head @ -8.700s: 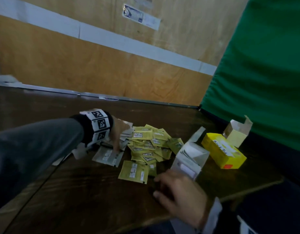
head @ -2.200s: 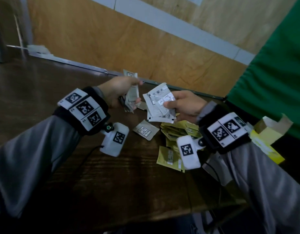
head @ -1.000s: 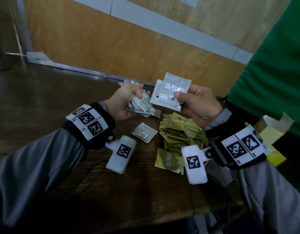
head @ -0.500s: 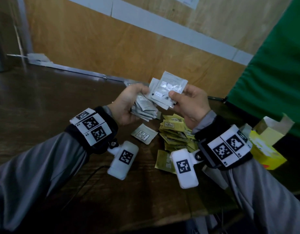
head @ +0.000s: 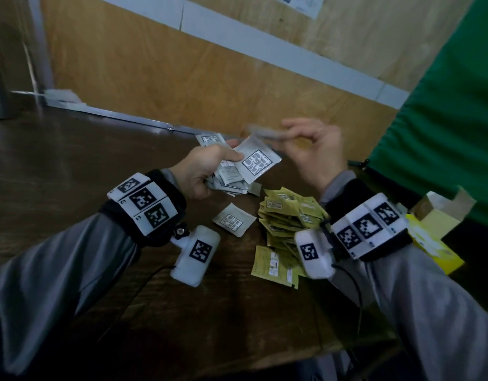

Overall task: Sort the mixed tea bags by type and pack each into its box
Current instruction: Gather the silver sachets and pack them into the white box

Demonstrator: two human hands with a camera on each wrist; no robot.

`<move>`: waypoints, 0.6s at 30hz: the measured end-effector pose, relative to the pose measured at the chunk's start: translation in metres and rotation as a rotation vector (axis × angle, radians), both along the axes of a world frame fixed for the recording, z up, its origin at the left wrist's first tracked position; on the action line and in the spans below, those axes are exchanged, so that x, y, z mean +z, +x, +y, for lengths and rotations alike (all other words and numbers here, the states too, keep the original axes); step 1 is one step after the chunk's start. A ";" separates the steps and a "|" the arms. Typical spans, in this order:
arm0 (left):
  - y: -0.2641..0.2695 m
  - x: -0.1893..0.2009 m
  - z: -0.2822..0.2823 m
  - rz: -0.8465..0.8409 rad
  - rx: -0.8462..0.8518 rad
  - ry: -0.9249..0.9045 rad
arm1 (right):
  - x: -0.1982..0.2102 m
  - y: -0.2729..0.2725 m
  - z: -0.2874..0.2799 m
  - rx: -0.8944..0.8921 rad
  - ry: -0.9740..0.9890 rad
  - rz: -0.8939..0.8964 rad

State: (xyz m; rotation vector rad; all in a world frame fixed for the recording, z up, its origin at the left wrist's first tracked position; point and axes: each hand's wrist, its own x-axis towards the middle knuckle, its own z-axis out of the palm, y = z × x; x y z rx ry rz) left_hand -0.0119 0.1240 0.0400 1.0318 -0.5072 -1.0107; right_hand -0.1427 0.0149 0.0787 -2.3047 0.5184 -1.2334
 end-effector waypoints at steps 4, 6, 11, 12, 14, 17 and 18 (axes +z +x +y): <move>0.001 0.005 0.003 0.022 -0.184 -0.062 | -0.015 0.000 -0.007 0.142 -0.119 0.207; 0.002 0.005 0.007 0.073 -0.226 -0.072 | -0.021 0.001 -0.006 0.198 -0.103 0.173; 0.001 0.007 0.008 0.002 -0.258 -0.017 | -0.024 0.004 0.001 0.317 -0.120 0.290; 0.002 0.007 0.007 -0.022 -0.252 0.008 | -0.022 0.005 0.004 0.333 -0.116 0.345; 0.003 0.007 0.008 -0.010 -0.271 0.031 | -0.013 0.003 0.012 0.301 -0.114 0.441; 0.000 0.007 0.008 -0.014 -0.329 0.063 | 0.000 -0.001 0.020 0.225 -0.090 0.652; -0.003 0.008 0.007 -0.047 -0.344 0.074 | 0.001 0.000 0.021 0.235 -0.064 0.722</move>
